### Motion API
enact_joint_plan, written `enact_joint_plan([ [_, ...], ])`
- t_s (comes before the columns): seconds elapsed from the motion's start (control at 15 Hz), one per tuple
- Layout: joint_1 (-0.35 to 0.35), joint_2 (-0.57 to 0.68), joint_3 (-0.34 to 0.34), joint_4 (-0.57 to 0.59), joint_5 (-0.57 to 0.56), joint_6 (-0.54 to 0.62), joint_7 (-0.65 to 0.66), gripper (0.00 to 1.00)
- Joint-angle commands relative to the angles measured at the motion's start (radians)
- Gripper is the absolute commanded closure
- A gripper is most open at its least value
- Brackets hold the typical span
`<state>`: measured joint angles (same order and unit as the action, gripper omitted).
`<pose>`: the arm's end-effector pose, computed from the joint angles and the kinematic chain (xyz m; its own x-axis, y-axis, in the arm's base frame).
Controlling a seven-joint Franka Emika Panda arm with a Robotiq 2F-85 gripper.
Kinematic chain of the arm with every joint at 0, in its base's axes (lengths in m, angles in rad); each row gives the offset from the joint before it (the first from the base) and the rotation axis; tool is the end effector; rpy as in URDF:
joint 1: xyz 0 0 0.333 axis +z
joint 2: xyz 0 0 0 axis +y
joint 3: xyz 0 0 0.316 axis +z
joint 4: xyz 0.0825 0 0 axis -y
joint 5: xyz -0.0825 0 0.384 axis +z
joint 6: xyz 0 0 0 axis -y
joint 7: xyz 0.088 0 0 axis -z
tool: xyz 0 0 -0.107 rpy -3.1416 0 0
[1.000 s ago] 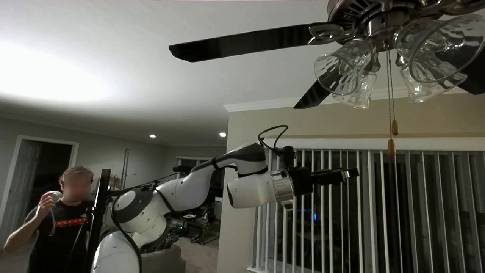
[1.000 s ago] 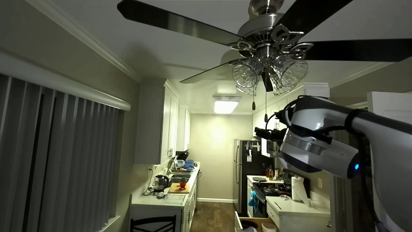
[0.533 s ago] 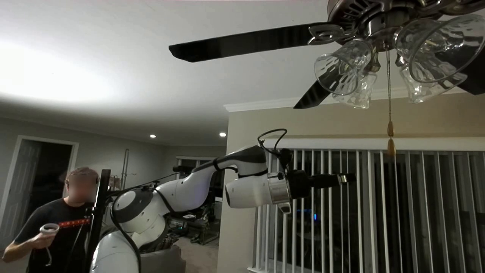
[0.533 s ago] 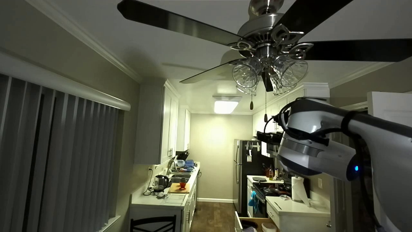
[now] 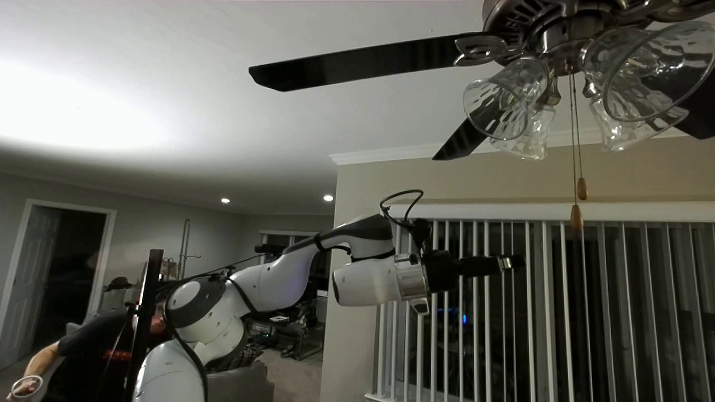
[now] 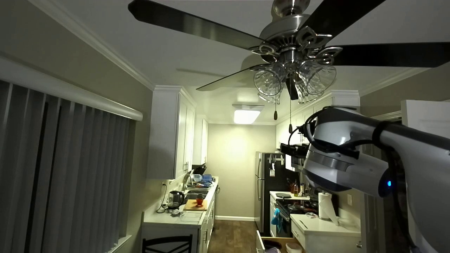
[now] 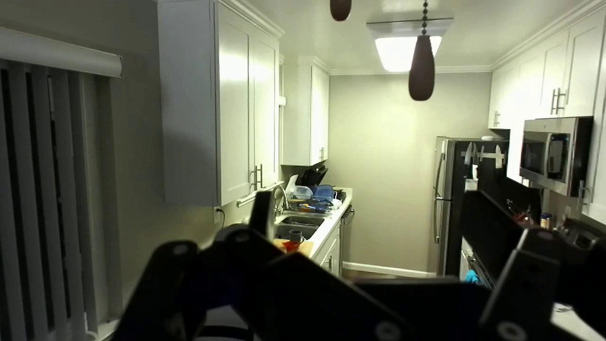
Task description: Pull the long rope dangling from the lights downwards
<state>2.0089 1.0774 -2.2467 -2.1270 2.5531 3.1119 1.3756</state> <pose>0.3789 0.0559 0.6763 0.2093 -0.0785 -0.9747 0.3492 0.9370 -0.0005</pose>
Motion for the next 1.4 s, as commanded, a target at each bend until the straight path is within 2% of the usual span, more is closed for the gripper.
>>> enact_joint_plan([
  [0.0,0.005,-0.008,-0.003,0.005,0.015,0.006,-0.023,0.0],
  [0.27,-0.005,-0.02,-0.004,0.026,0.005,0.003,-0.026,0.0],
  [0.4,-0.033,-0.035,-0.02,0.079,-0.015,-0.011,-0.035,0.0],
  [0.6,-0.111,-0.076,-0.021,0.202,-0.088,-0.013,-0.055,0.0],
  [0.8,-0.199,-0.124,0.02,0.292,-0.151,-0.011,-0.072,0.0],
  [1.0,-0.288,-0.193,0.09,0.36,-0.192,0.012,-0.105,0.0],
  [1.13,-0.328,-0.24,0.131,0.379,-0.215,0.039,-0.116,0.0],
  [1.33,-0.367,-0.284,0.155,0.384,-0.224,0.071,-0.123,0.0],
])
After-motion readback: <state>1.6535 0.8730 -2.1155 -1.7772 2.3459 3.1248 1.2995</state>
